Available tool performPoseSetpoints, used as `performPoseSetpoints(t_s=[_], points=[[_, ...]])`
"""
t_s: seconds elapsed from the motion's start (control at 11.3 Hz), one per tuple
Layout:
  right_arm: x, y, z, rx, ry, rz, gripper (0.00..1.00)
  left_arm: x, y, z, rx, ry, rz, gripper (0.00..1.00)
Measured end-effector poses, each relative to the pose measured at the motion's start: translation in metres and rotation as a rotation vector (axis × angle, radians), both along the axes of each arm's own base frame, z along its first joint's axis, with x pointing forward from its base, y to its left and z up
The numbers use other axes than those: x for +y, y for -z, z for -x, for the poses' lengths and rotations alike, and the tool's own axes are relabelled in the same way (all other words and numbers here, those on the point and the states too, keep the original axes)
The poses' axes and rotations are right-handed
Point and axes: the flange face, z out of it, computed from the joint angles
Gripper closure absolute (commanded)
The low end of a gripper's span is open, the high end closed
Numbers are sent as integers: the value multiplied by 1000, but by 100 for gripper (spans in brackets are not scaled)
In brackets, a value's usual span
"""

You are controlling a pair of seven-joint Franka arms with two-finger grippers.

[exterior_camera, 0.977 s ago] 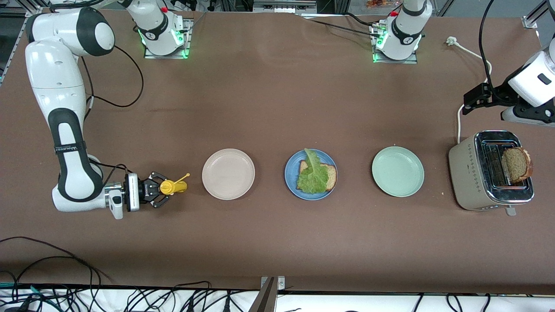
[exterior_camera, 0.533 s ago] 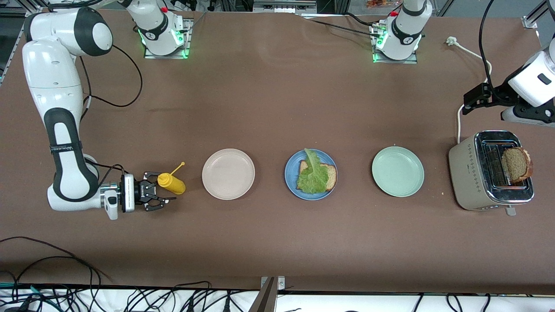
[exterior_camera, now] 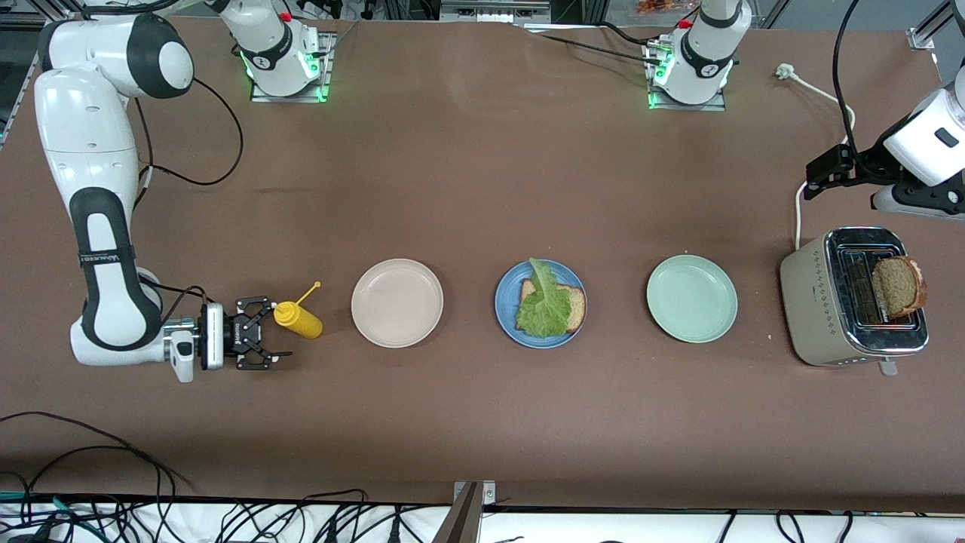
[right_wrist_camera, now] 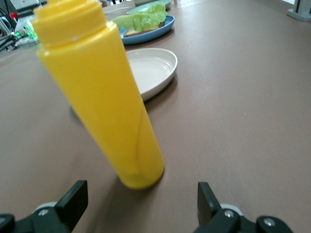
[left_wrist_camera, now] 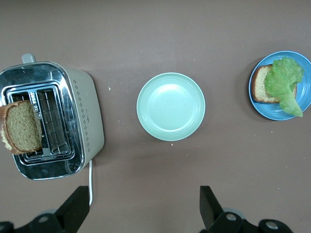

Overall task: Make sandwich in blue plate with both arms
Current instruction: 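Withdraw the right gripper while the left gripper lowers over the toaster bread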

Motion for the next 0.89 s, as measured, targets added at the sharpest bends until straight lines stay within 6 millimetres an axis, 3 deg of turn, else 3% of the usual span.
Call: performPoseSetpoints(t_s=[0.27, 0.44, 0.62, 0.89], points=[[-21, -6, -1, -18, -14, 58, 0, 2, 1, 0, 1, -3, 0, 0], [-26, -23, -7, -45, -27, 87, 0, 14, 3, -2, 7, -25, -1, 0], [-31, -61, -15, -70, -56, 171, 0, 29, 10, -4, 18, -48, 0, 0], [-38, -141, -24, -39, -15, 347, 0, 45, 20, -8, 37, -76, 1, 0]])
